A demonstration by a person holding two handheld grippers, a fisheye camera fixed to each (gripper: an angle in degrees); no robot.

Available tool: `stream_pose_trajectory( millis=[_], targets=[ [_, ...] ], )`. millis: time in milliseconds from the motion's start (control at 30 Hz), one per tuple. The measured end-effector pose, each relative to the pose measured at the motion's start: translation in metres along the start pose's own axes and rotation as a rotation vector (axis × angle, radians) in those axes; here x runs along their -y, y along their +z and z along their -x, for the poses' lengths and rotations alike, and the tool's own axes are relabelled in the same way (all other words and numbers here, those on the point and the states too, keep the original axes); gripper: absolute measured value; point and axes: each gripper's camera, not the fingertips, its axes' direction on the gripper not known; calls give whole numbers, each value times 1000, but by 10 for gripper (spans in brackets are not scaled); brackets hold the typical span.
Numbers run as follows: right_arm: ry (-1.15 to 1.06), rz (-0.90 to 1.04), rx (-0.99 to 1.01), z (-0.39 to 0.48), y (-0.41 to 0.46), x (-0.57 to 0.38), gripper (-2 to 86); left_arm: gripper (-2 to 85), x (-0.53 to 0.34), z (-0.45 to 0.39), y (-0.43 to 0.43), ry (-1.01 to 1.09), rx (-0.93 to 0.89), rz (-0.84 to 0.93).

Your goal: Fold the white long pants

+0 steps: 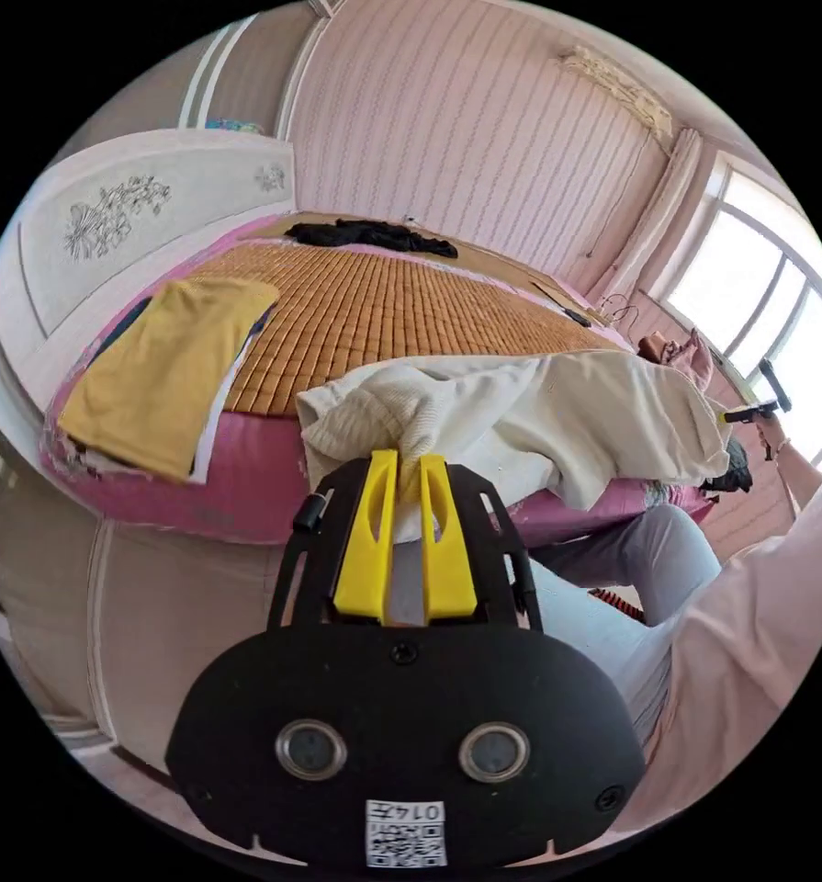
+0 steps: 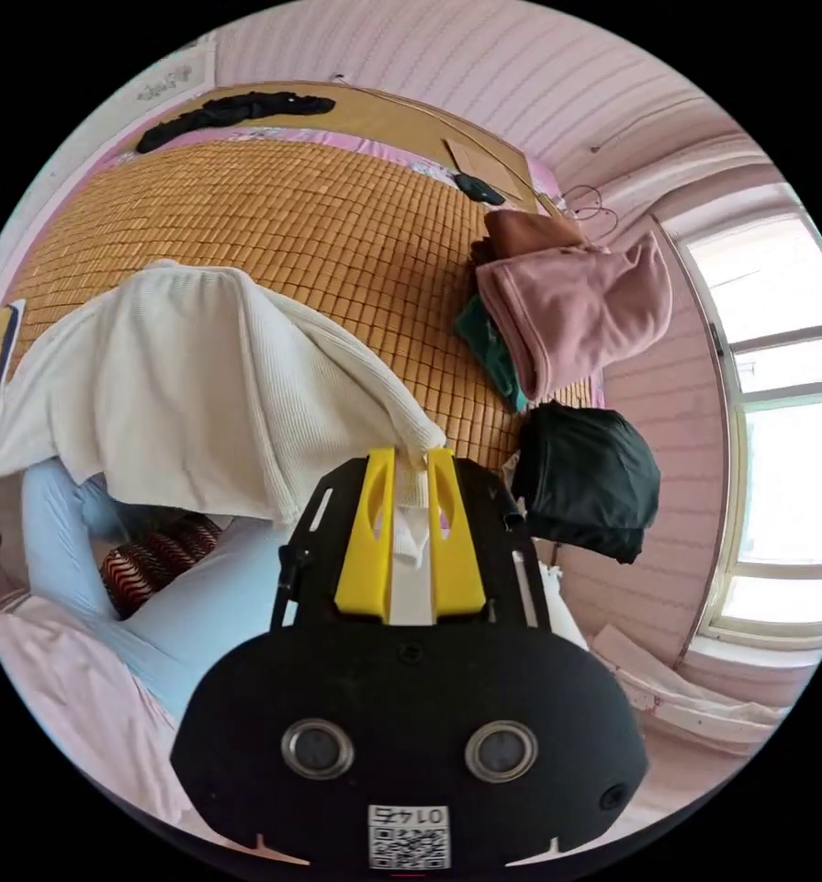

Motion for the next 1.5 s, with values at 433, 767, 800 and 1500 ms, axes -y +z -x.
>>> stream_pose_trajectory(
  millis=[433,767,800,1500],
  targets=[
    [-674,-306,303,279,-77,102,132,133,22,41,-43,-190,25,9],
    [-1024,-67,292,511,-91,135,132,59,16,49,17,-245,28,260],
    [-1039,60,276,518,-72,133,125,47,11,48,12,-252,30,239],
    [-326,-818,577,-32,-353,4,22,-5,55,-111,-231,325,-553,-487]
  ],
)
